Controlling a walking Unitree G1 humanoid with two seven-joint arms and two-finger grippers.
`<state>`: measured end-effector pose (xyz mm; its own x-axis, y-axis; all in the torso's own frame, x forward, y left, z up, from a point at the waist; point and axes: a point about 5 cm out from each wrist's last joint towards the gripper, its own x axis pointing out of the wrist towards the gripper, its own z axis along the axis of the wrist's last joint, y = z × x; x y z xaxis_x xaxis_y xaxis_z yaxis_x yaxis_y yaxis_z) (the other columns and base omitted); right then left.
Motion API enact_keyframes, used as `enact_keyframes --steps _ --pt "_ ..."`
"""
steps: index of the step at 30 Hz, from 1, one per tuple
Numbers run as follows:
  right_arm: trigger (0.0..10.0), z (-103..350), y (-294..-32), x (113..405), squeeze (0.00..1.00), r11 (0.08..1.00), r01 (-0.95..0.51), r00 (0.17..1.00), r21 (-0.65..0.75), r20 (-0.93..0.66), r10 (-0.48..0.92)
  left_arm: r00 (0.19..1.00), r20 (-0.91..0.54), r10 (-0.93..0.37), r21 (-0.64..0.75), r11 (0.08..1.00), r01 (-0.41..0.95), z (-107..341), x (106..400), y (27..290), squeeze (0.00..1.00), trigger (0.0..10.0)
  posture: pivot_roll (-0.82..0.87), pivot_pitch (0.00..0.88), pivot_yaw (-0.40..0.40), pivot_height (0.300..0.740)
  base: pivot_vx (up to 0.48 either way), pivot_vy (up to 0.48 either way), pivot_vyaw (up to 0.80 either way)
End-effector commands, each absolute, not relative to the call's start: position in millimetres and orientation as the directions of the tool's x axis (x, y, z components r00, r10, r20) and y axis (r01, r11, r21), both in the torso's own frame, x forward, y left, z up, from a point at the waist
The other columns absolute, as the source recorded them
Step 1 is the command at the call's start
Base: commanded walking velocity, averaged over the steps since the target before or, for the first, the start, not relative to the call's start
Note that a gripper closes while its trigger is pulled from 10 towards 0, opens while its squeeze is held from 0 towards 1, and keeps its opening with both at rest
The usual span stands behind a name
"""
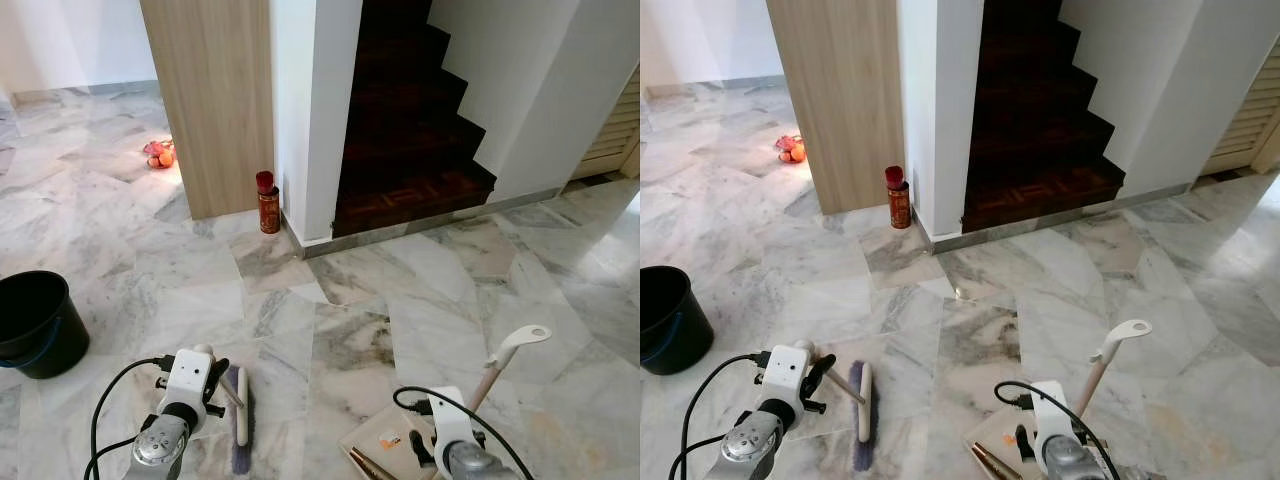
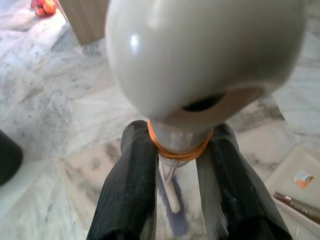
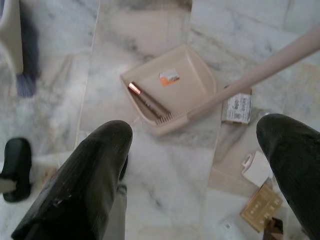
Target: Sweep floor
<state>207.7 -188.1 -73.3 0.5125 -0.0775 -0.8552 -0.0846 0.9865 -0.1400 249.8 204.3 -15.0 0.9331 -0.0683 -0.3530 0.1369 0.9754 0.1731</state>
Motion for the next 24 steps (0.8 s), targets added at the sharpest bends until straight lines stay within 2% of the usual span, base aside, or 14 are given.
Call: enact_keyframes --steps 1,7,13,17,19,20,24 --pt "10.0 -74 -194 204 0.0 0.982 -0.112 0.519 -0.155 -0.851 -0.075 0.886 -0.463 -0.027 0.171 0.978 0.119 -34 230 213 0.0 10.0 0.04 0.0 -0.066 0.74 0.0 0.0 0.0" --pt "10.0 -85 -198 182 0.0 0.975 -0.156 0.48 -0.156 -0.875 -0.063 0.853 -0.521 -0.03 0.15 0.981 0.126 -44 217 213 0.0 10.0 0.04 0.0 -0.057 0.74 0.0 0.0 0.0" --pt "10.0 -85 -190 182 0.0 0.982 -0.145 0.502 -0.124 -0.864 -0.035 0.853 -0.521 -0.014 0.159 0.981 0.114 -45 215 217 0.0 10.0 0.04 0.0 -0.055 0.74 0.0 0.0 0.0" --pt "10.0 -81 -189 191 0.0 0.988 -0.109 0.556 -0.111 -0.831 -0.031 0.917 -0.397 0.022 0.212 0.975 0.069 -25 231 226 0.0 10.0 0.05 0.0 -0.058 0.74 0.0 0.0 0.0" --pt "10.0 -78 -189 195 0.0 0.99 -0.093 0.577 -0.108 -0.816 -0.035 0.965 -0.256 0.052 0.23 0.973 0.009 -2 247 232 0.0 10.0 0.06 0.0 -0.06 0.74 0.0 0.0 0.0" --pt "10.0 -78 -189 195 0.0 0.99 -0.093 0.577 -0.108 -0.816 -0.035 0.965 -0.256 0.052 0.23 0.973 0.009 -2 247 232 0.0 10.0 0.06 0.0 -0.06 0.74 0.0 0.0 0.0" --pt "10.0 -76 -191 198 0.0 0.99 -0.078 0.597 -0.116 -0.801 -0.047 0.994 -0.092 0.061 0.239 0.97 -0.037 23 255 230 0.0 10.0 0.06 0.0 -0.065 0.74 0.0 0.0 0.0"
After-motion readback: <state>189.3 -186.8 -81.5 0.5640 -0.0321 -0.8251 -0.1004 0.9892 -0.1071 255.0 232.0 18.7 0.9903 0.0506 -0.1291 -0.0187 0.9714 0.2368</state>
